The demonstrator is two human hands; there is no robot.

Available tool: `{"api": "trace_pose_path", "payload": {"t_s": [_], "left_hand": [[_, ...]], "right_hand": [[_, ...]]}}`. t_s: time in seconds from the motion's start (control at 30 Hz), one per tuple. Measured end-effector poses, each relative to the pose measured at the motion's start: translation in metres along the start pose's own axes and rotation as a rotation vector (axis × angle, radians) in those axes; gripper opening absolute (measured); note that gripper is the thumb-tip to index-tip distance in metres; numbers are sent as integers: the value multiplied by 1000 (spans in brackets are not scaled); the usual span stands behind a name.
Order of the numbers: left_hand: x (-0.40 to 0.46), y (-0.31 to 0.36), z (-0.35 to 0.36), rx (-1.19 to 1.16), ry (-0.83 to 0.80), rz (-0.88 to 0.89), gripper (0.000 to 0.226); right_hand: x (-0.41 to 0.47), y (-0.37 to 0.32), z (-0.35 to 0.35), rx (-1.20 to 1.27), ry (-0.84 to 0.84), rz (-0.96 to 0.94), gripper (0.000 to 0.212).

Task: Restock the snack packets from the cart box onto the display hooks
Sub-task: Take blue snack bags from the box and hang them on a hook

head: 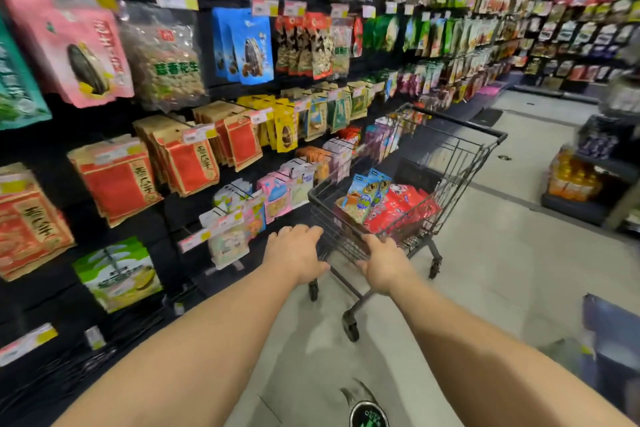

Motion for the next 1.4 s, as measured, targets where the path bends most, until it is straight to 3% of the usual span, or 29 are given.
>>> {"api": "trace_pose_path", "payload": {"t_s": [0.33, 0.67, 0.83, 0.97, 1.4], "left_hand": [[176, 2, 28, -45, -51, 48, 79], [325, -4, 44, -174, -76, -127, 78], [377, -23, 65, -209, -114, -171, 80], [427, -39, 85, -237, -152, -153, 83], [567, -88, 167, -352, -275, -174, 80]], "right_hand": [[166, 50, -7, 18, -33, 91, 49], [345, 96, -38, -74, -88, 67, 46], [402, 84, -13, -70, -203, 26, 57], [454, 78, -4, -86, -227, 52, 52], [598, 89, 56, 94, -426, 310, 49]]}}
Point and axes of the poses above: each hand's wrist, its own x-axis towards the middle knuckle, its own z-axis out of the palm, y = z × x, the point moved 8 cm from there along x, towards the middle knuckle, and after that the axes turned 10 degrees about z, right-handed, at the moved point
